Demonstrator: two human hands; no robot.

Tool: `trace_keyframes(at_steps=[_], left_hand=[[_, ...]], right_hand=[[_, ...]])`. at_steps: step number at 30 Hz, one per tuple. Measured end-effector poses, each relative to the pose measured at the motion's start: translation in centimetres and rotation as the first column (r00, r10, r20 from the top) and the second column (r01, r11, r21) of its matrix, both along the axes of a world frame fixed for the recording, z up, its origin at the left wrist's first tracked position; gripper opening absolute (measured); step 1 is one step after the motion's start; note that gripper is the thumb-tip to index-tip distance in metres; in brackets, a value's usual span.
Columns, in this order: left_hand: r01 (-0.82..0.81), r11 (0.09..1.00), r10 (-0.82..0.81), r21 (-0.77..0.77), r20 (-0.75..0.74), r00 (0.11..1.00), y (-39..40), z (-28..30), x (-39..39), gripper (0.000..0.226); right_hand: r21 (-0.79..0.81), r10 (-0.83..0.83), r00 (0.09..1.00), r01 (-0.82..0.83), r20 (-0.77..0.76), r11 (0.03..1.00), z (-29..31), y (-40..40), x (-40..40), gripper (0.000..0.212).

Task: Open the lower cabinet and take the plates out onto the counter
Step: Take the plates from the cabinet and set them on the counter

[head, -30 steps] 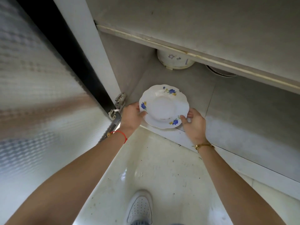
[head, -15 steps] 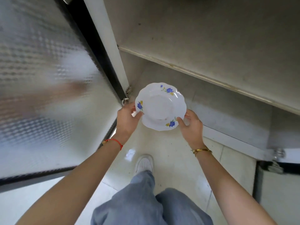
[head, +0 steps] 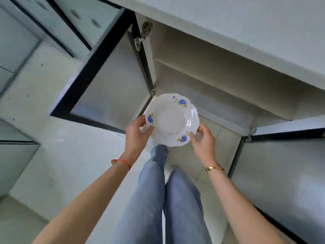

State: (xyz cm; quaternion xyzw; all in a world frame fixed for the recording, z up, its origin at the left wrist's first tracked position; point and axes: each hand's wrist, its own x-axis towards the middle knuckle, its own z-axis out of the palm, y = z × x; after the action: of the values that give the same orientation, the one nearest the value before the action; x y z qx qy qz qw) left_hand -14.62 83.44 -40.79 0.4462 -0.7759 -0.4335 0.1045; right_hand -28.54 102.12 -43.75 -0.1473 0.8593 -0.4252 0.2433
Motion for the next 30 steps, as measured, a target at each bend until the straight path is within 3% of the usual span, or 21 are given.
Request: trace_keyframes(at_steps=[6,14,30], left_hand=[[-0.009,0.999,0.008,-0.045,-0.023,1.000,4.9,13.9,4.9,0.027],[0.030,0.999,-0.031,-0.013,-0.108,0.994,7.3,24.0,8.0,0.031],[0.213,0.976,-0.219,-0.053,-0.196,0.956,4.5,30.9,3.6,0.037]], right_hand=[[-0.015,-0.019,1.000,0.019,-0.007,1.000,14.0,4.8,5.1,0.036],[-0.089,-0.043,0.995,0.035,-0.088,0.995,25.6,8.3,7.8,0.039],[-0.142,-0.185,0.975,0.167,-0.125,0.976,32.7,7.9,5.9,0.038]])
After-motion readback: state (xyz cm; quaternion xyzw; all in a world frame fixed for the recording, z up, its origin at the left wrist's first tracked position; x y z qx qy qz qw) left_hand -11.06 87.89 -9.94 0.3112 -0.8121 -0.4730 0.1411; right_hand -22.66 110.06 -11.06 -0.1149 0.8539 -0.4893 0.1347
